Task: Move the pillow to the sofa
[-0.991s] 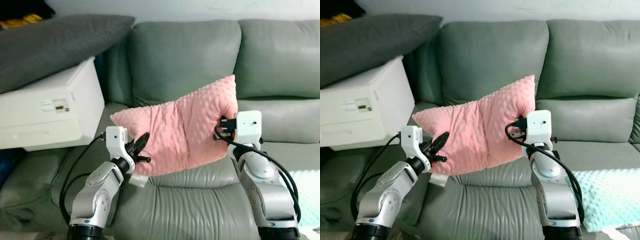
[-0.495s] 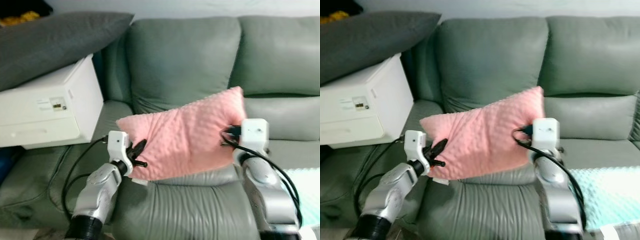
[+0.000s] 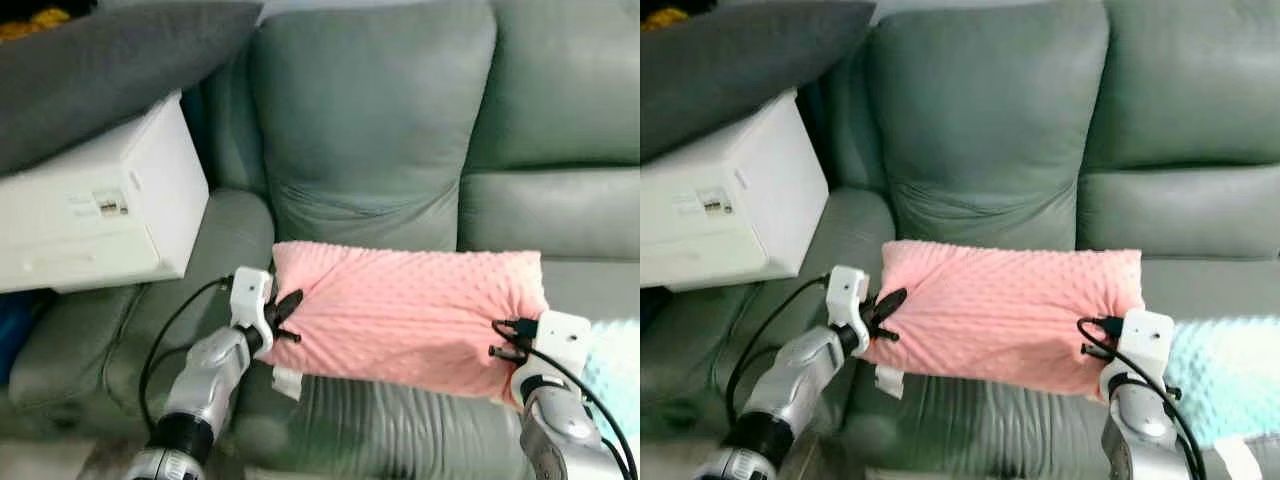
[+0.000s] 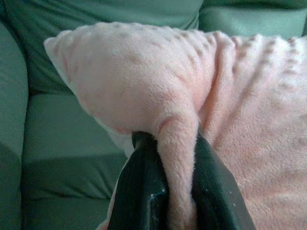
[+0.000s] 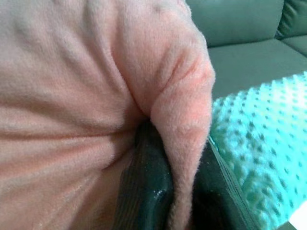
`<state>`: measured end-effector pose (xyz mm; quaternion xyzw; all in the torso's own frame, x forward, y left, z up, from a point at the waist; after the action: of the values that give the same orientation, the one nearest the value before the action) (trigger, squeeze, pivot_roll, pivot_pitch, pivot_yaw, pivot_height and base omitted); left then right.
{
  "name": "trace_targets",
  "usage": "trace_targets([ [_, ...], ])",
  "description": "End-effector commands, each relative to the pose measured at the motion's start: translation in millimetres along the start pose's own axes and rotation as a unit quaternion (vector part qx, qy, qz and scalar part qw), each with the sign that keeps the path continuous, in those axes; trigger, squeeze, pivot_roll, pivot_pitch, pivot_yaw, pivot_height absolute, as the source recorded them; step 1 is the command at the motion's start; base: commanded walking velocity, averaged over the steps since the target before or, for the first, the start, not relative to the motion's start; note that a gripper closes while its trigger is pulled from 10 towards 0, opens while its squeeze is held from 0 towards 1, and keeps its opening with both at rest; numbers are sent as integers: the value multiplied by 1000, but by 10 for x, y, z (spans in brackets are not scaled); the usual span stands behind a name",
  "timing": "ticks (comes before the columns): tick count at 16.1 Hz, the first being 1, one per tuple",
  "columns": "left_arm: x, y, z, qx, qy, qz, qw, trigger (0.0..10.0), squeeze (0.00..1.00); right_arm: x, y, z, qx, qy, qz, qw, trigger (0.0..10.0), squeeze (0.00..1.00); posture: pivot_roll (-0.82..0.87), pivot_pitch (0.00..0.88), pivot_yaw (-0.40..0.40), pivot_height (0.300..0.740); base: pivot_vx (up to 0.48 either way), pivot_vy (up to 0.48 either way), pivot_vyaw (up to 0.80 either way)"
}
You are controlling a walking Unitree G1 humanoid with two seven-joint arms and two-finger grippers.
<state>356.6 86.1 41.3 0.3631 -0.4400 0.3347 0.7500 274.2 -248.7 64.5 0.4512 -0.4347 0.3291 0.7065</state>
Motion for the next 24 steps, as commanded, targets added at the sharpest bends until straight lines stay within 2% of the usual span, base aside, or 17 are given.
trace_targets([
  [1, 92, -11, -63, 12, -23, 12, 1000, 10000, 0, 34, 28, 146, -34, 4, 3, 999, 10000, 0, -157, 201, 86, 740, 0, 0, 0],
  [3, 103, -155, 64, 2, -45, 11, 999, 10000, 0, -112, -51, 95, -20, 35, -32, 999, 10000, 0, -167, 252, 81, 740, 0, 0, 0],
  [6, 83, -218, 31, 36, -46, 10, 998, 10000, 0, -156, -160, 51, 1, 31, -37, 999, 10000, 0, -176, 273, 81, 740, 0, 0, 0],
  [7, 94, -259, 67, 41, -49, 9, 998, 10000, 0, -136, -206, 48, 5, 29, -29, 999, 10000, 0, -177, 281, 79, 740, 0, 0, 0],
  [8, 298, -385, 287, 21, -35, 44, 998, 10000, 0, 9, -279, 33, 12, 4, -8, 1000, 10000, 0, -157, 284, 81, 740, 0, 0, 0],
  [9, 381, -429, 391, 7, -41, 57, 997, 10000, 0, 99, -299, 5, 19, -5, 6, 1000, 10000, 0, -157, 284, 81, 740, 0, 0, 0],
  [10, 518, -489, 550, -13, -49, 82, 995, 10000, 0, 229, -330, -80, 42, 1, 32, 999, 10000, 0, -151, 297, 83, 740, 0, 0, 0],
  [11, 585, -526, 634, -21, -57, 93, 994, 10000, 0, 300, -360, -164, 65, 6, 45, 997, 10000, 0, -154, 300, 86, 740, 0, 0, 0],
  [13, 593, -549, 632, -12, -57, 93, 994, 10000, 0, 340, -394, -226, 84, 8, 55, 995, 10000, 0, -160, 308, 88, 740, 0, 0, 0],
  [18, 540, -538, 563, 13, -71, 94, 993, 10000, 0, 270, -502, -335, 111, 22, 58, 992, 10000, 0, -141, 331, 91, 740, 0, 0, 0],
  [22, 528, -480, 367, 69, -79, 103, 989, 10000, 0, 316, -634, -338, 126, 29, 71, 989, 10000, 0, -122, 345, 97, 740, 0, 0, 0],
  [24, 513, -442, 254, 96, -58, 107, 988, 10000, 0, 371, -712, -309, 124, 36, 80, 988, 10000, 0, -121, 347, 95, 740, 0, 0, 0],
])
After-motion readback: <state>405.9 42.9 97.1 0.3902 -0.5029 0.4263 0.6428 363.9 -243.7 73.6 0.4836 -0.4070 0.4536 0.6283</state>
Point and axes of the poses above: a point about 5 cm out from each wrist's last joint towards the gripper, its own y axis pointing back from the gripper into the wrist, its own x axis along the axis of the wrist's last joint, z = x × y, the point moved 5 cm from there along -y, pointing out of the wrist towards the gripper, and after that the axes turned 7 degrees about y, right-handed, at the moved point
